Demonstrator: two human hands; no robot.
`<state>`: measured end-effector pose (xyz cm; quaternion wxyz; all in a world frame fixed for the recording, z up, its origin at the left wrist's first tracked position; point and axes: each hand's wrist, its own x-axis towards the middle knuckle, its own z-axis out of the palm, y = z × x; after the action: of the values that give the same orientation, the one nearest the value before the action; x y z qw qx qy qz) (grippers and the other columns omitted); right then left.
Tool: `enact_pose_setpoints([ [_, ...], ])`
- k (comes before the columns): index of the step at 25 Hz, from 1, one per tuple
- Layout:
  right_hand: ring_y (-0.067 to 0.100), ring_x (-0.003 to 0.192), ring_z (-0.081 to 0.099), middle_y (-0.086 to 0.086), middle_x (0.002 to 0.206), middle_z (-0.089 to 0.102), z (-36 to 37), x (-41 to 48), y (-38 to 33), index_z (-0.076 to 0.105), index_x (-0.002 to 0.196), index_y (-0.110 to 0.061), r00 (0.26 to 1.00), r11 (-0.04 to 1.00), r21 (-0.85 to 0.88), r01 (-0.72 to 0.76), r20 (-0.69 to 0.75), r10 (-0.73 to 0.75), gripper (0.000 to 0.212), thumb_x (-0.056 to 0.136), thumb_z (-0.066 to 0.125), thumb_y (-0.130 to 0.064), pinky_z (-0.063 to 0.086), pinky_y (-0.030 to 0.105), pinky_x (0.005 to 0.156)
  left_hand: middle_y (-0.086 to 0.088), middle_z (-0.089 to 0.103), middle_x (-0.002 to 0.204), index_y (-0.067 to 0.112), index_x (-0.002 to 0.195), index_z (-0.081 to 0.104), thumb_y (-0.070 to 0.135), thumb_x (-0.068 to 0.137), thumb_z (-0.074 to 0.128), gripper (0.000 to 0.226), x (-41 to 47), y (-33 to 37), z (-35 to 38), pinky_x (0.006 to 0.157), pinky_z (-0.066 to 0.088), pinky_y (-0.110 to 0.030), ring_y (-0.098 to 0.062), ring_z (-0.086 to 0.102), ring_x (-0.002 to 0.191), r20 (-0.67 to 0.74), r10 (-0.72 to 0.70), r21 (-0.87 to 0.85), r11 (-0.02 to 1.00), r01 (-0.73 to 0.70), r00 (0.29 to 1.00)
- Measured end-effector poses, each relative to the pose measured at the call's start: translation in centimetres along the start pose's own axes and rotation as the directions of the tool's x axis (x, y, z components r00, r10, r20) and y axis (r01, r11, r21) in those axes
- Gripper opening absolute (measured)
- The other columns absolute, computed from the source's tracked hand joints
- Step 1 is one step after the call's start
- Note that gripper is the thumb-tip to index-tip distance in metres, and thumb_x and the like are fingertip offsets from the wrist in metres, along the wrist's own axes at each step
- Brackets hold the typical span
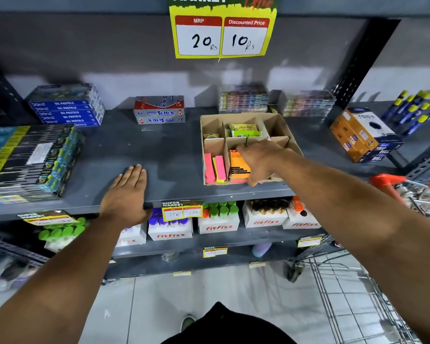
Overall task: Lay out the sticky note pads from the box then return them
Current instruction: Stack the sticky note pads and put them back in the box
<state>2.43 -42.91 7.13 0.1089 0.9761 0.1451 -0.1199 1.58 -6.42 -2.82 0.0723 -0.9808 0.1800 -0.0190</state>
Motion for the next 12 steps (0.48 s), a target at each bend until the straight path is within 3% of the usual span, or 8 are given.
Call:
enact_pose_setpoints([
  [6, 0.020, 0.083, 0.054, 0.003, 0.103, 0.063, -0.3, -0.2, 0.0, 0.050, 0.111, -0.019, 0.999, 0.999, 0.015, 0.029, 0.033, -0.029, 0.079, 0.046, 0.082, -0.051, 0.046, 0.032, 0.067, -0.014, 0.009, 0.158, 0.006, 0.146, 0.010, 0.053, 0.069, 0.058, 0.103, 0.0, 0.1, 0.0, 0.117, 0.011, -0.041, -0.027, 0.007, 0.145, -0.010, 0.011, -0.004, 1.000, -0.011, 1.000],
  [12, 0.024, 0.100, 0.058, 0.003, 0.109, 0.064, -1.0, -1.0, -0.4, 0.049, 0.118, -0.018, 0.997, 0.982, -0.181, 0.051, -0.053, -0.062, 0.091, 0.045, 0.077, -0.064, 0.049, 0.034, 0.068, -0.013, 0.007, 0.159, 0.006, 0.147, 0.007, 0.061, 0.068, 0.059, 0.109, -0.1, 0.0, 0.0, 0.117, 0.008, -0.039, -0.026, 0.005, 0.145, -0.007, 0.015, 0.014, 1.000, -0.015, 1.000],
])
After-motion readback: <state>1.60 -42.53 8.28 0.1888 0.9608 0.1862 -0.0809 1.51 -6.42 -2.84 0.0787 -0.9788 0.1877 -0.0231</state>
